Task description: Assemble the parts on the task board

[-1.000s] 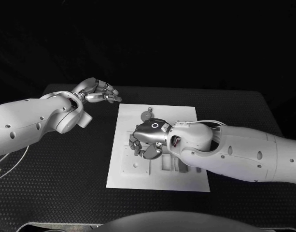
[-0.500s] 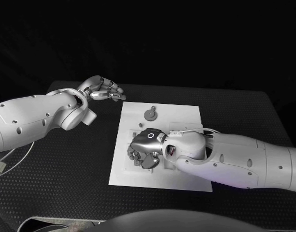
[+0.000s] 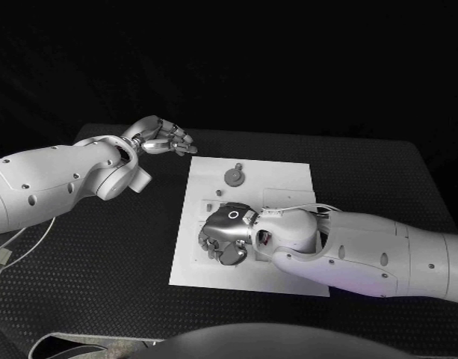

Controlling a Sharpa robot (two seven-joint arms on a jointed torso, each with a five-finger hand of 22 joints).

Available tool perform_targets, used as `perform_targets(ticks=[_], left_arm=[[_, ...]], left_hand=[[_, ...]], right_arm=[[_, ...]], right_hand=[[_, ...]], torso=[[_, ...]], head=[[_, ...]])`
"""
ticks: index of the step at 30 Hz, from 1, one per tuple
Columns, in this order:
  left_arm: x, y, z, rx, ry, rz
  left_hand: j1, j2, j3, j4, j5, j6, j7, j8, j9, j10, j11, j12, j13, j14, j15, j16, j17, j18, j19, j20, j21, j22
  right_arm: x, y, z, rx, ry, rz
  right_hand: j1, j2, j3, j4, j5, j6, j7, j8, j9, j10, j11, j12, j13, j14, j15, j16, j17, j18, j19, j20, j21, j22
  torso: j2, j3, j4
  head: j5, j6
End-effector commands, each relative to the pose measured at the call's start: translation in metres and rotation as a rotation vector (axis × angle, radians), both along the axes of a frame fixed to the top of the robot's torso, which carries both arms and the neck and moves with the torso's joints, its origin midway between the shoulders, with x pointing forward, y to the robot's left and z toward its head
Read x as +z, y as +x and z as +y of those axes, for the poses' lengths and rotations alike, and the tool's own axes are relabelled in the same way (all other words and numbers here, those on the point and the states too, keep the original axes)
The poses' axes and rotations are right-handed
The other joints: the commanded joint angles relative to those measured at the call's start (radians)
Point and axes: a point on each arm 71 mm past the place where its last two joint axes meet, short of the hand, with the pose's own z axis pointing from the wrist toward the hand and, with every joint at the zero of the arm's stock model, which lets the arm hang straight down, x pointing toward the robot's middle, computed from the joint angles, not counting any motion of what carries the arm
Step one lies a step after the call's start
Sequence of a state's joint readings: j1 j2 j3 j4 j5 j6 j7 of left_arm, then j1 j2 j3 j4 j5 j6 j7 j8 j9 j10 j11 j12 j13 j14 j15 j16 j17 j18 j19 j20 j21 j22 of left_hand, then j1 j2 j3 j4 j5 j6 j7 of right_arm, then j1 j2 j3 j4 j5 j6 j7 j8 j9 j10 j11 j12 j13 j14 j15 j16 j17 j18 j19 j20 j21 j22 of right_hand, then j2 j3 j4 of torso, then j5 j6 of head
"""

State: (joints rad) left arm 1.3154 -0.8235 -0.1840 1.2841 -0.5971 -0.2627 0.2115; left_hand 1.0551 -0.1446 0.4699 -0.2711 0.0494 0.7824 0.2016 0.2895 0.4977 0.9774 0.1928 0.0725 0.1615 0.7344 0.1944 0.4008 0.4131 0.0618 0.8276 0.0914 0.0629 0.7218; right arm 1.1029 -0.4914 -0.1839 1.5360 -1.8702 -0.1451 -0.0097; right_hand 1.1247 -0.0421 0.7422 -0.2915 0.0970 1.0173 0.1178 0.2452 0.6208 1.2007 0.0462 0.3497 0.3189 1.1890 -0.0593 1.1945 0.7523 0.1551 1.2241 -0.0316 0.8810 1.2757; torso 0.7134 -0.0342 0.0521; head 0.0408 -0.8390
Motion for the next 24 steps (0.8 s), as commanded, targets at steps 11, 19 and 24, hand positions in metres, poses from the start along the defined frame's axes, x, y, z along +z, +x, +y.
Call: perform_targets(ticks=[11,19,24], left_arm=[[-0.001,0.0,-0.002,-0.009,-0.01,0.002],[-0.001,0.0,-0.002,-0.011,-0.011,0.002],[-0.001,0.0,-0.002,-0.01,-0.01,0.002]], left_hand=[[-0.003,-0.002,-0.004,0.001,0.002,-0.006,0.007,-0.003,-0.002,-0.005,0.005,-0.005,-0.002,-0.004,0.001,-0.005,-0.001,0.014,-0.004,0.006,0.004,-0.003],[-0.003,-0.002,-0.004,0.001,0.002,-0.006,0.006,-0.002,-0.002,-0.005,0.005,-0.005,-0.003,-0.004,0.001,-0.006,-0.001,0.014,-0.004,0.006,0.004,-0.004],[-0.003,-0.002,-0.005,0.001,0.002,-0.006,0.007,-0.002,-0.002,-0.005,0.005,-0.005,-0.004,-0.004,0.001,-0.006,-0.001,0.014,-0.004,0.006,0.004,-0.004]], right_arm=[[-0.003,0.005,-0.001,-0.007,-0.028,-0.055],[-0.006,0.009,-0.001,-0.014,-0.042,-0.057],[-0.007,0.01,-0.002,-0.015,-0.048,-0.053]], right_hand=[[0.003,0.008,0.006,0.001,0.005,0.01,0.003,0.008,0.002,0.014,-0.004,-0.004,0.001,0.0,-0.009,0.004,0.001,0.107,0.001,-0.008,0.006,0.002],[0.004,0.007,0.007,0.002,0.006,0.01,0.003,0.008,0.002,0.015,-0.004,-0.004,0.002,0.0,-0.009,0.004,0.002,0.107,0.001,-0.009,0.006,0.003],[0.004,0.007,0.007,0.002,0.006,0.01,0.003,0.008,0.002,0.015,-0.004,-0.005,0.002,0.0,-0.009,0.004,0.002,0.107,0.001,-0.009,0.007,0.003]], torso=[[0.0,-0.0003,-0.0007],[0.0,-0.0002,0.0002],[0.0,-0.0001,0.0002]], head=[[-0.005,0.004],[-0.008,0.005],[-0.009,0.005]])
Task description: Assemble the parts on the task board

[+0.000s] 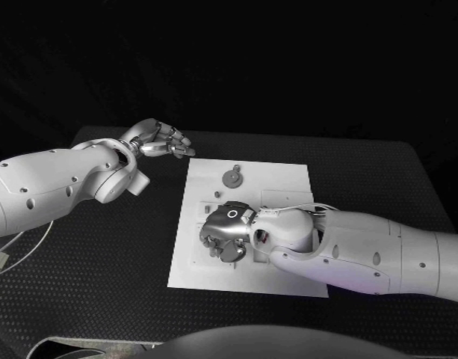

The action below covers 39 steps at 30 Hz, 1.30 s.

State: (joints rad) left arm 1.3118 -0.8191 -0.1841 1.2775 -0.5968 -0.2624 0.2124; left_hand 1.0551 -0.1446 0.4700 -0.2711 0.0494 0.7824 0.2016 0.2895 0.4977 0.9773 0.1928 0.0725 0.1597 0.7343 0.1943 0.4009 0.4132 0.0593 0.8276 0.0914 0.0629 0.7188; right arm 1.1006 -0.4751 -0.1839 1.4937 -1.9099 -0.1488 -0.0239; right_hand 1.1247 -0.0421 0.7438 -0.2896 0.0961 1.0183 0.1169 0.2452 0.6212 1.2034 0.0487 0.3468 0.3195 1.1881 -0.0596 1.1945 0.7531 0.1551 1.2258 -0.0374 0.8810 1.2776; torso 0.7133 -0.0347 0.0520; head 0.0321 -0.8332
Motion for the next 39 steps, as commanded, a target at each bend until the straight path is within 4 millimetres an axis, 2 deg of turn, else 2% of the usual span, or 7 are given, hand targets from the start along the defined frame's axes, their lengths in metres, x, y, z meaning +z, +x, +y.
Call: perform_targets(ticks=[1,30,31,34,37,39], left_arm=[[0.0007,0.0,-0.0018,-0.012,-0.011,0.001],[0.0003,0.0001,-0.0017,-0.013,-0.01,0.005],[0.0003,0.0002,-0.0017,-0.013,-0.011,0.005],[0.0002,0.0003,-0.0015,-0.011,-0.014,0.007],[0.0002,0.0003,-0.0015,-0.012,-0.014,0.008],[0.0002,0.0003,-0.0011,-0.011,-0.014,0.008]], left_hand=[[-0.003,-0.002,-0.005,0.001,0.002,-0.006,0.007,-0.002,-0.002,-0.005,0.005,-0.005,-0.002,-0.004,0.001,-0.006,-0.001,0.017,-0.004,0.006,0.004,-0.001],[-0.003,-0.002,-0.005,0.001,0.002,-0.009,0.007,-0.003,-0.002,-0.006,0.005,-0.005,-0.005,-0.005,0.001,-0.008,-0.001,0.016,-0.005,0.006,0.004,-0.004],[-0.003,-0.002,-0.005,0.001,0.002,-0.009,0.007,-0.003,-0.002,-0.006,0.005,-0.005,-0.005,-0.005,0.001,-0.008,-0.001,0.016,-0.005,0.006,0.004,-0.004],[-0.004,-0.002,-0.006,0.002,0.002,-0.009,0.008,-0.003,-0.002,-0.006,0.005,-0.005,-0.005,-0.005,0.001,-0.008,-0.001,0.016,-0.005,0.006,0.004,-0.005],[-0.005,-0.002,-0.006,0.003,0.002,-0.009,0.008,-0.003,-0.002,-0.006,0.005,-0.005,-0.005,-0.005,0.001,-0.008,-0.001,0.016,-0.005,0.006,0.005,-0.005],[-0.004,-0.003,-0.006,0.002,0.002,-0.01,0.008,-0.003,-0.002,-0.006,0.005,-0.005,-0.006,-0.005,0.001,-0.008,-0.001,0.016,-0.005,0.006,0.004,-0.005]], right_arm=[[-0.0019,0.0007,-0.0001,0.004,-0.021,-0.009],[-0.0096,-0.0021,-0.0004,0.003,-0.046,0.041],[-0.0098,-0.0019,-0.0006,-0.002,-0.045,0.048],[-0.0107,-0.0011,-0.0016,-0.016,-0.035,0.064],[-0.0114,-0.0013,-0.0029,-0.02,-0.018,0.075],[-0.0114,-0.0012,-0.0032,-0.022,-0.01,0.079]], right_hand=[[0.004,0.007,0.005,0.0,0.007,0.009,0.004,0.008,0.001,0.012,-0.007,-0.002,0.001,0.001,-0.009,0.005,0.001,0.107,-0.001,-0.004,0.007,0.002],[0.001,0.006,0.005,0.0,0.007,0.005,0.005,0.007,0.0,0.009,-0.006,-0.006,0.001,-0.002,-0.007,0.003,0.002,0.107,-0.004,-0.004,0.005,0.003],[-0.001,-0.001,0.003,0.0,0.006,0.001,0.007,0.005,-0.001,0.005,-0.004,-0.009,0.001,-0.005,-0.006,0.003,0.002,0.107,-0.006,-0.004,0.004,0.004],[-0.018,-0.045,-0.011,0.004,-0.009,-0.036,0.022,-0.014,-0.009,-0.034,0.01,-0.033,-0.008,-0.013,0.008,0.002,0.004,0.107,-0.012,-0.002,0.0,0.004],[-0.041,-0.1,-0.028,0.012,-0.023,-0.09,0.048,-0.041,-0.019,-0.085,0.032,-0.063,-0.019,-0.025,0.029,0.002,0.006,0.107,-0.019,0.0,-0.006,0.003],[-0.066,-0.126,-0.055,0.019,-0.026,-0.122,0.062,-0.055,-0.024,-0.112,0.045,-0.077,-0.025,-0.034,0.042,0.004,0.008,0.107,-0.023,0.0,-0.008,0.004]], torso=[[0.0,0.0004,0.0003],[0.0,0.001,-0.0007],[0.0,0.001,-0.0007],[0.0,0.001,-0.0006],[0.0,0.0006,-0.0008],[0.0,0.0005,-0.001]], head=[[0.0,-0.002],[-0.004,-0.006],[-0.003,-0.007],[-0.003,-0.007],[-0.004,-0.008],[-0.003,-0.009]])
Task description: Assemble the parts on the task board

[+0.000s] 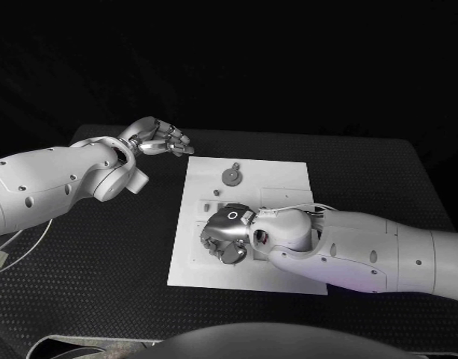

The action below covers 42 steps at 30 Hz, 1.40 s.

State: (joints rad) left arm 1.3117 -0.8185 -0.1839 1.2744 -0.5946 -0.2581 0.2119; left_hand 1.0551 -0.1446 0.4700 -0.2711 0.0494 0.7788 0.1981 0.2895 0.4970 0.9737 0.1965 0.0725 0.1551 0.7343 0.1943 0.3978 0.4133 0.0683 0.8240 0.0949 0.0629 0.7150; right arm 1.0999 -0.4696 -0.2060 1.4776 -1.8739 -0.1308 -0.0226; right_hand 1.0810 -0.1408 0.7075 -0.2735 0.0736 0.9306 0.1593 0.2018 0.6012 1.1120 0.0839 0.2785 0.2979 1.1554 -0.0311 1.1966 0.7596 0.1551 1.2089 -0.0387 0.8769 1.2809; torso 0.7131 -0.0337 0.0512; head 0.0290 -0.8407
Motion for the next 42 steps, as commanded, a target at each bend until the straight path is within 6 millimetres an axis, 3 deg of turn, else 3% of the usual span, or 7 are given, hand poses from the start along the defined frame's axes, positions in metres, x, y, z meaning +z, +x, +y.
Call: perform_targets(ticks=[1,4,7,22,29,35,42], left_arm=[[0.0,0.0,-0.002,-0.011,-0.012,0.005],[0.0,0.0,-0.002,-0.022,-0.014,0.012],[-0.001,0.0,-0.002,-0.024,-0.014,0.014],[-0.002,0.0,0.0,-0.026,-0.012,0.02],[-0.004,0.004,0.003,-0.014,-0.006,0.019],[-0.013,0.01,0.009,0.009,0.01,0.036],[-0.028,0.015,0.018,0.036,0.025,0.049]], left_hand=[[-0.004,-0.003,-0.006,0.002,0.002,-0.006,0.011,-0.003,-0.002,-0.002,0.002,-0.005,-0.001,-0.005,0.001,-0.005,-0.001,0.007,-0.002,0.002,0.004,-0.001],[-0.004,-0.004,-0.006,0.002,0.002,-0.007,0.011,-0.003,-0.002,-0.003,0.002,-0.005,-0.002,-0.005,0.002,-0.005,-0.001,0.007,-0.002,0.002,0.004,-0.002],[-0.007,-0.007,-0.007,0.004,0.002,-0.008,0.012,-0.004,-0.002,-0.004,0.003,-0.006,-0.003,-0.007,0.002,-0.007,-0.001,0.006,-0.003,0.003,0.004,-0.003],[-0.003,-0.006,-0.004,0.005,0.002,-0.012,0.014,-0.005,-0.003,-0.008,0.004,-0.006,-0.007,-0.01,0.004,-0.009,-0.001,0.006,-0.004,0.003,0.005,-0.006],[-0.003,-0.008,-0.004,0.006,0.002,-0.014,0.014,-0.005,-0.003,-0.01,0.005,-0.006,-0.009,-0.011,0.004,-0.011,-0.001,0.006,-0.005,0.004,0.004,-0.008],[-0.003,-0.007,-0.003,0.007,0.002,-0.014,0.014,-0.005,-0.003,-0.01,0.005,-0.006,-0.009,-0.012,0.004,-0.011,-0.001,0.006,-0.006,0.004,0.004,-0.008],[-0.005,-0.005,-0.003,0.009,0.002,-0.016,0.015,-0.005,-0.003,-0.012,0.006,-0.006,-0.011,-0.013,0.005,-0.012,-0.001,0.006,-0.006,0.005,0.004,-0.01]], right_arm=[[0.0,0.0,-0.001,-0.015,0.02,0.032],[0.001,0.001,-0.001,-0.024,0.043,0.027],[0.001,0.001,-0.001,-0.027,0.05,0.024],[0.008,0.004,-0.014,-0.069,0.13,0.002],[0.029,0.017,-0.036,-0.133,0.228,0.048],[0.049,0.03,-0.059,-0.171,0.284,0.145],[0.069,0.046,-0.094,-0.28,0.395,0.229]], right_hand=[[-0.032,-0.038,-0.034,0.001,-0.004,-0.052,0.027,-0.019,-0.007,-0.036,0.016,-0.017,-0.006,-0.007,0.019,0.003,0.003,0.107,-0.01,0.002,-0.006,0.001],[-0.071,-0.069,-0.076,0.021,-0.003,-0.093,0.043,-0.037,-0.014,-0.075,0.033,-0.037,-0.016,-0.03,0.036,0.003,0.006,0.107,-0.022,0.006,-0.012,0.002],[-0.078,-0.078,-0.095,0.035,-0.002,-0.108,0.048,-0.039,-0.016,-0.087,0.04,-0.042,-0.02,-0.045,0.042,0.007,0.008,0.107,-0.033,0.008,-0.018,0.003],[-0.059,-0.074,-0.111,0.056,-0.002,-0.103,0.044,-0.024,-0.014,-0.08,0.036,-0.034,-0.021,-0.042,0.039,0.022,0.011,0.107,-0.024,0.004,-0.013,0.009],[-0.05,-0.078,-0.119,0.063,-0.002,-0.1,0.042,-0.016,-0.013,-0.079,0.033,-0.032,-0.022,-0.025,0.036,0.03,0.008,0.107,-0.007,-0.005,-0.004,0.014],[-0.059,-0.076,-0.128,0.073,-0.002,-0.097,0.04,-0.01,-0.013,-0.076,0.032,-0.029,-0.023,-0.02,0.034,0.031,0.006,0.107,-0.003,-0.008,-0.002,0.016],[-0.067,-0.055,-0.144,0.077,-0.002,-0.088,0.035,0.001,-0.011,-0.061,0.025,-0.017,-0.017,-0.011,0.028,0.037,0.004,0.107,0.006,-0.014,0.002,0.02]], torso=[[0.0,-0.0006,-0.0002],[0.0,-0.0003,0.0],[0.0,0.0,0.0007],[0.0,-0.0004,0.001],[-0.002,0.0006,0.0016],[-0.013,0.0016,0.0001],[-0.035,0.0087,-0.0028]], head=[[0.0,-0.001],[0.0,-0.001],[0.0,-0.001],[0.001,0.002],[0.002,0.021],[0.004,0.039],[0.004,0.056]])
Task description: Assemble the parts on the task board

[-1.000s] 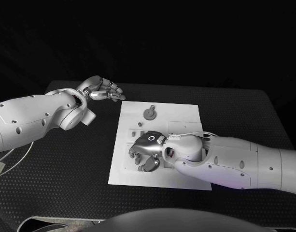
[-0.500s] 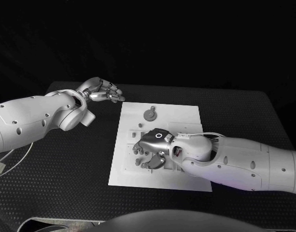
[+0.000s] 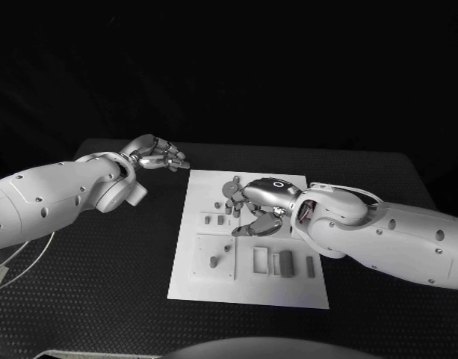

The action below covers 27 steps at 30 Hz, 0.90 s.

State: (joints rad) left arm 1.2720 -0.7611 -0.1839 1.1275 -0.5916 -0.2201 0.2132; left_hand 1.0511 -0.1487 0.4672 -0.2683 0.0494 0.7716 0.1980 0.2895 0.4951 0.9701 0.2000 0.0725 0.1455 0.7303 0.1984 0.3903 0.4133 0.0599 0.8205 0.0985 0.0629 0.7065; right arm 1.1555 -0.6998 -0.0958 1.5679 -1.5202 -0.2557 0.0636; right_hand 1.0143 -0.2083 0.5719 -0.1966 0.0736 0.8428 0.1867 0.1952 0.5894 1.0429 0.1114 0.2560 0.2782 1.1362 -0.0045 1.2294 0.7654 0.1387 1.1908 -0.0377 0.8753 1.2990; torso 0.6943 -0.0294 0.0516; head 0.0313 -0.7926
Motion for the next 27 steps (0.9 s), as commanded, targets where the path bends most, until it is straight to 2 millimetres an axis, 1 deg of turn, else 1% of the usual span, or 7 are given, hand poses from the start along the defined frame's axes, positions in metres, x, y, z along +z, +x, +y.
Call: perform_targets(ticks=[1,7,13,19,21,23,27], left_arm=[[-0.005,0.0,0.001,-0.012,-0.011,0.008],[-0.013,-0.003,-0.003,-0.024,-0.016,0.017],[-0.019,-0.004,-0.005,-0.027,-0.016,0.027],[-0.023,-0.005,-0.006,-0.029,-0.018,0.035],[-0.025,-0.006,-0.007,-0.03,-0.02,0.041],[-0.028,-0.007,-0.007,-0.03,-0.021,0.049],[-0.036,-0.01,-0.008,-0.04,-0.024,0.07]], left_hand=[[-0.001,-0.001,0.0,0.006,0.002,-0.009,0.015,-0.005,-0.001,-0.008,0.002,-0.006,-0.002,-0.009,0.001,-0.005,-0.001,0.014,-0.003,0.001,0.004,-0.001],[0.0,0.003,0.0,0.007,0.002,-0.008,0.015,-0.004,-0.001,-0.008,0.002,-0.005,-0.002,-0.008,0.0,-0.005,-0.001,0.015,-0.003,0.001,0.005,-0.002],[0.0,0.006,0.0,0.008,0.002,-0.007,0.014,-0.003,-0.001,-0.007,0.002,-0.004,-0.003,-0.007,0.0,-0.004,0.0,0.015,-0.002,0.001,0.005,-0.003],[-0.002,0.006,-0.001,0.008,0.002,-0.007,0.014,-0.003,-0.001,-0.006,0.002,-0.004,-0.003,-0.007,0.0,-0.004,0.0,0.015,-0.002,0.001,0.006,-0.003],[-0.002,0.006,-0.002,0.009,0.002,-0.007,0.014,-0.003,-0.001,-0.006,0.002,-0.004,-0.004,-0.007,0.0,-0.004,0.0,0.015,-0.002,0.001,0.006,-0.003],[-0.003,0.007,-0.002,0.009,0.002,-0.007,0.014,-0.003,-0.001,-0.006,0.002,-0.004,-0.004,-0.007,0.0,-0.004,0.0,0.015,-0.002,0.001,0.006,-0.004],[-0.006,0.007,-0.004,0.01,0.002,-0.008,0.015,-0.003,-0.001,-0.007,0.002,-0.004,-0.005,-0.007,0.0,-0.005,0.0,0.015,-0.002,0.001,0.006,-0.004]], right_arm=[[0.003,0.004,-0.015,-0.035,0.091,0.115],[-0.003,0.019,-0.048,-0.126,0.035,0.149],[-0.017,0.021,-0.069,-0.224,-0.12,0.306],[-0.025,0.018,-0.087,-0.276,-0.25,0.421],[-0.03,0.015,-0.092,-0.292,-0.263,0.456],[-0.036,0.01,-0.098,-0.327,-0.265,0.504],[-0.043,0.002,-0.106,-0.418,-0.31,0.516]], right_hand=[[0.001,0.018,-0.009,-0.001,-0.002,0.003,0.006,0.01,0.002,0.011,-0.004,0.008,0.003,0.01,0.0,0.005,-0.002,0.123,0.025,-0.016,0.004,0.003],[0.021,0.074,-0.019,-0.037,-0.002,0.038,-0.01,0.035,0.009,0.061,-0.025,0.035,0.015,0.027,-0.021,0.007,-0.006,0.123,0.038,-0.023,0.012,0.011],[0.0,0.095,-0.032,-0.046,-0.001,0.067,-0.032,0.051,0.012,0.168,-0.064,0.096,0.051,0.055,-0.058,-0.006,-0.019,0.123,0.058,-0.025,0.018,0.015],[-0.095,0.11,-0.058,0.018,-0.002,0.067,-0.049,0.049,0.011,0.254,-0.084,0.192,0.13,0.057,-0.078,-0.015,-0.022,0.123,0.055,-0.018,0.008,0.013],[-0.117,0.104,-0.051,0.045,0.002,0.064,-0.051,0.043,0.01,0.198,-0.097,0.338,0.286,0.061,-0.097,-0.008,-0.014,0.123,0.058,-0.031,0.01,0.019],[-0.146,0.116,-0.057,0.068,-0.002,0.073,-0.062,0.047,0.013,0.176,-0.102,0.407,0.356,0.068,-0.089,0.004,-0.005,0.123,0.061,-0.031,0.014,0.024],[-0.163,0.15,-0.06,0.041,-0.001,0.096,-0.071,0.061,0.032,0.082,-0.108,0.568,0.529,0.06,-0.099,0.064,0.053,0.123,0.053,-0.037,0.027,0.031]], torso=[[-0.02,0.0056,-0.0038],[-0.04,0.0108,-0.0042],[-0.062,0.018,-0.0079],[-0.076,0.0212,-0.0122],[-0.079,0.0211,-0.0144],[-0.083,0.0213,-0.0159],[-0.089,0.0218,-0.0172]], head=[[-0.001,0.01],[-0.002,0.018],[-0.005,0.014],[-0.007,0.001],[-0.009,-0.011],[-0.013,-0.011],[-0.025,-0.017]])
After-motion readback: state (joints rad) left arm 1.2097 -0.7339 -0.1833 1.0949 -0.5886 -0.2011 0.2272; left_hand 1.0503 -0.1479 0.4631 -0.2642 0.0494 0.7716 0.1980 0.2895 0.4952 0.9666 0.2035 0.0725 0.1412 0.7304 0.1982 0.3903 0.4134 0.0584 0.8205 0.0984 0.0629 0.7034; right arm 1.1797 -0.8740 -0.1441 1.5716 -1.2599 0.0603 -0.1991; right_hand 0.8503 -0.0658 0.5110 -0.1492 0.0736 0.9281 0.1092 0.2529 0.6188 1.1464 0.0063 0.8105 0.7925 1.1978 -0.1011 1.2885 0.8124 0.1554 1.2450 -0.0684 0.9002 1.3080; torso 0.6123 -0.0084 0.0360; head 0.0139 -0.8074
